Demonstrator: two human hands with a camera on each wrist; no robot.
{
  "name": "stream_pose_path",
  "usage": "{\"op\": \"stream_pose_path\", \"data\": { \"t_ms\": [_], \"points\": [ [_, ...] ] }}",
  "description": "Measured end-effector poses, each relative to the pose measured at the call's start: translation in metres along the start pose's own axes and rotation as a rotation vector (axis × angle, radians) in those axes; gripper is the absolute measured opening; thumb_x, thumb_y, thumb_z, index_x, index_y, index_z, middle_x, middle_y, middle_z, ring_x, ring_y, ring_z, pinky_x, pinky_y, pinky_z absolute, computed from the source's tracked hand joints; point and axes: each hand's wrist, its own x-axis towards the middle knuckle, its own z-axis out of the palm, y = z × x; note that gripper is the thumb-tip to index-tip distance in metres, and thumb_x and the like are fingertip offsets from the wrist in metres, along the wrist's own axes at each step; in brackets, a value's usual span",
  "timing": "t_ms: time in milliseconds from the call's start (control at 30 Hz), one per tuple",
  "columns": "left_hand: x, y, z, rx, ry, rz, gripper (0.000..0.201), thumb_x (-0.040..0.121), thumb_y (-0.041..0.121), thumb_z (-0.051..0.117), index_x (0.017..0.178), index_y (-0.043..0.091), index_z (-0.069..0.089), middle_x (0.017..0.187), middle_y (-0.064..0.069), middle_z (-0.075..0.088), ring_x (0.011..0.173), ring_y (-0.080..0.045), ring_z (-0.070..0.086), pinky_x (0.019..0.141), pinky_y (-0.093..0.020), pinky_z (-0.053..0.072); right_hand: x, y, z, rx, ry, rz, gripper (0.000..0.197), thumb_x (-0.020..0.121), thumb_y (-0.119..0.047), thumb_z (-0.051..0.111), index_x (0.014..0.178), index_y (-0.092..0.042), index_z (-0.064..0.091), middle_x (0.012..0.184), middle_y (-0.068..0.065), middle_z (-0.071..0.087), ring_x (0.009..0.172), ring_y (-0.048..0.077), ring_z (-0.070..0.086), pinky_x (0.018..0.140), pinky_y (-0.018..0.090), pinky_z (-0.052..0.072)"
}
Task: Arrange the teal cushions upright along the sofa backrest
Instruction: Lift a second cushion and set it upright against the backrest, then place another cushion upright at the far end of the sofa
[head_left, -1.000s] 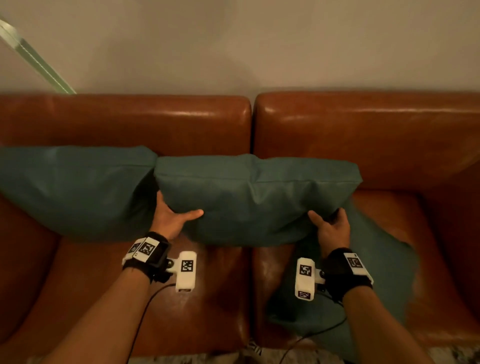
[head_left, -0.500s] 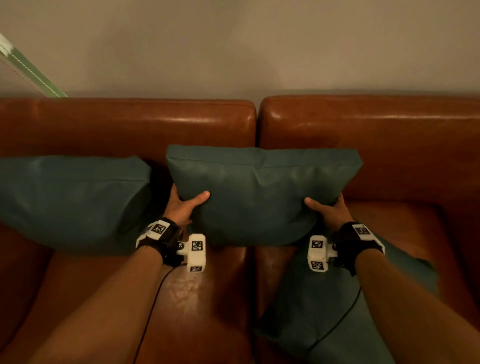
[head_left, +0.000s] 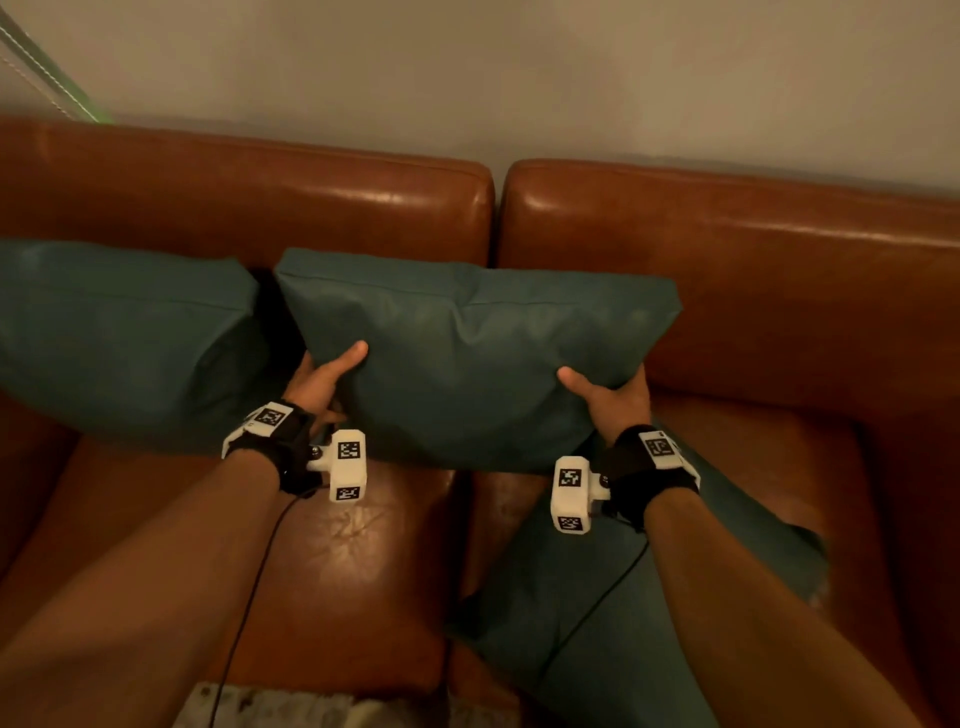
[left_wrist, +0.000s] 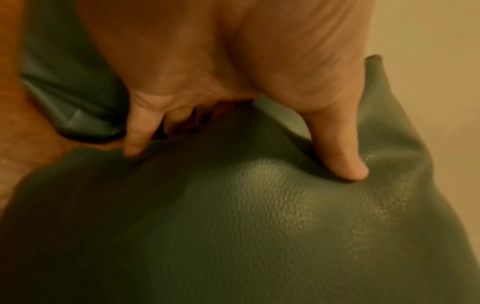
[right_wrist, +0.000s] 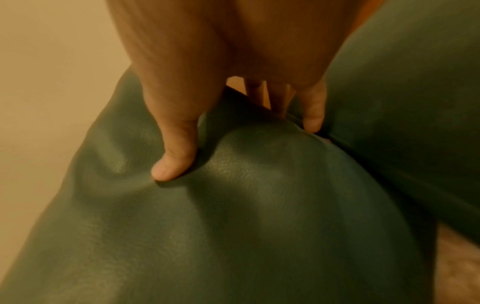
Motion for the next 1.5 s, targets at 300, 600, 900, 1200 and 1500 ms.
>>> {"op": "stream_pose_path", "data": {
  "t_ms": [300, 600, 900, 1200, 1500],
  "points": [
    [-0.003, -0.017, 0.005, -0.042, 0.049, 0.054, 0.067, 0.083, 0.039, 0.07, 0.144, 0.034, 0.041, 0.132, 0.004, 0.055, 0.116, -0.023, 0.052, 0.093, -0.045, 0.042, 0.007, 0.01, -0.006, -0.17, -0.046, -0.034, 0.118, 0.043, -0.06, 0.081, 0.145, -0.024, 0.033, 0.151, 0.005, 0.04, 0.136, 0.029, 0.042, 0.113, 0.05, 0.034],
    [-0.061, -0.118, 0.016, 0.215, -0.011, -0.237, 0.037, 0.088, 0.027, 0.068, 0.122, 0.017, 0.059, 0.117, -0.009, 0.062, 0.098, -0.026, 0.061, 0.072, -0.032, 0.05, 0.017, 0.046, -0.097, -0.753, -0.125, 0.012, 0.088, 0.072, -0.051, 0.075, 0.145, -0.02, 0.038, 0.15, 0.016, 0.042, 0.139, 0.036, 0.035, 0.114, 0.046, 0.031],
    [-0.143, -0.247, 0.087, 0.315, -0.304, -0.459, 0.089, 0.051, 0.071, 0.079, 0.122, 0.02, 0.065, 0.129, -0.004, 0.066, 0.117, -0.024, 0.062, 0.099, -0.035, 0.048, 0.034, 0.089, -0.171, -0.736, -0.322, 0.247, 0.1, 0.051, -0.076, 0.068, 0.138, -0.029, 0.048, 0.141, 0.004, 0.056, 0.125, 0.032, 0.054, 0.107, 0.049, 0.042],
    [-0.188, -0.206, 0.156, 0.355, -0.245, -0.211, 0.053, 0.071, 0.011, 0.083, 0.121, 0.015, 0.065, 0.113, -0.004, 0.071, 0.097, -0.013, 0.066, 0.072, -0.015, 0.051, 0.033, 0.045, -0.23, -0.619, -0.063, 0.031, 0.008, 0.085, -0.015, 0.069, 0.092, -0.015, 0.065, 0.096, 0.006, 0.064, 0.096, 0.025, 0.059, 0.089, 0.026, 0.043],
    [-0.187, -0.098, 0.22, 0.632, -0.231, 0.273, 0.085, 0.051, 0.033, 0.092, 0.13, 0.023, 0.063, 0.132, -0.006, 0.064, 0.121, -0.022, 0.06, 0.104, -0.03, 0.045, 0.02, 0.01, -0.32, -0.353, 0.209, -0.014, 0.011, 0.082, -0.03, 0.068, 0.084, -0.019, 0.068, 0.093, 0.009, 0.071, 0.095, 0.035, 0.066, 0.091, 0.049, 0.052]
  ]
}}
